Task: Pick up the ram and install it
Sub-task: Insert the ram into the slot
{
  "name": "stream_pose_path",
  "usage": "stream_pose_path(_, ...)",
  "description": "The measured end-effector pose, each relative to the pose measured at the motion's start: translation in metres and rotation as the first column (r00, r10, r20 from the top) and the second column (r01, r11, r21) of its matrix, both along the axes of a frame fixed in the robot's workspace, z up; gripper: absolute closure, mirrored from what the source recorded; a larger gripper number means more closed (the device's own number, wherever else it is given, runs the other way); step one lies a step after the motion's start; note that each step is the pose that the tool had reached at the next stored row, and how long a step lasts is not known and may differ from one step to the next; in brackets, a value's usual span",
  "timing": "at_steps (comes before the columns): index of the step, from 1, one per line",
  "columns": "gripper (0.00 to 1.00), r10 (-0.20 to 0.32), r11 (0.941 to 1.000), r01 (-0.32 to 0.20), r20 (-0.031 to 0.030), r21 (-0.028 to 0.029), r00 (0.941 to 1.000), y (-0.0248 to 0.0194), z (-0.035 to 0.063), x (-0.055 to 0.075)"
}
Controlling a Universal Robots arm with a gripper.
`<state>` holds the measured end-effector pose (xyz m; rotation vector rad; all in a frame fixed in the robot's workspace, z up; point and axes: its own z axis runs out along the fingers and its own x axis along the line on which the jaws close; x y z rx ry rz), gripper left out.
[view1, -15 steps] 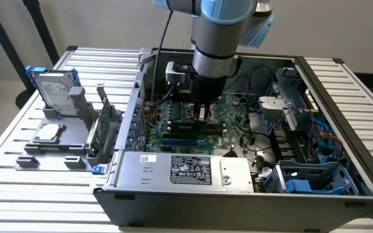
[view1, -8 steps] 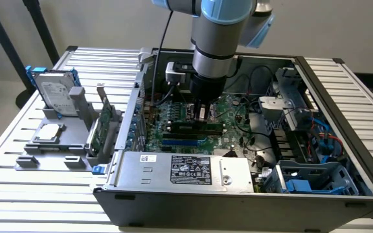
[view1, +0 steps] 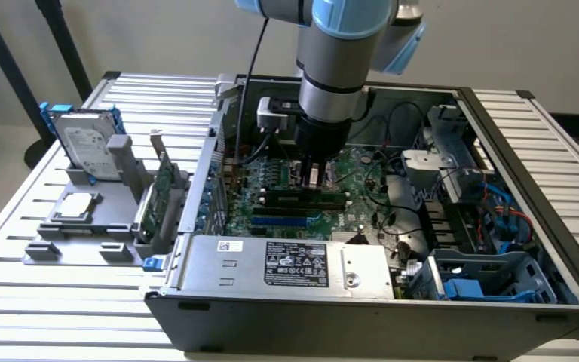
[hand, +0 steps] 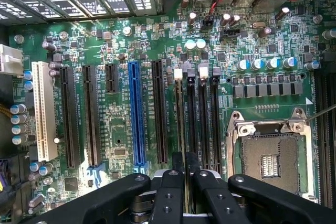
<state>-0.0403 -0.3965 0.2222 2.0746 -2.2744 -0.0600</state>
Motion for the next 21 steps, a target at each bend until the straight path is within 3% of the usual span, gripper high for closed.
stream_pose_path(1, 0.79, 0.000, 1.0000, 0.000, -0.0001, -0.0001, 1.0000, 0.0000, 0.0000, 0.000)
stream_pose_path(3, 0.79, 0.000, 1.0000, 0.000, -0.0003, 0.0000, 1.0000, 0.0000, 0.0000, 0.000)
stream_pose_path(4, 0.72, 0.000, 1.0000, 0.000, -0.0005, 0.0001, 1.0000, 0.0001, 0.0003, 0.000)
stream_pose_path(13, 0.72, 0.001, 1.0000, -0.001, -0.0033, -0.0001, 1.0000, 0.0000, 0.0182, 0.000)
stream_pose_path(15, 0.74, 0.001, 1.0000, -0.001, -0.0040, 0.0001, 1.0000, 0.0000, 0.0235, 0.000)
stream_pose_path(19, 0.89, 0.001, 1.0000, -0.001, -0.0043, 0.0001, 1.0000, 0.0000, 0.0267, 0.000)
stream_pose_path(21, 0.89, 0.001, 1.0000, -0.001, -0.0042, 0.0001, 1.0000, 0.0000, 0.0267, 0.000)
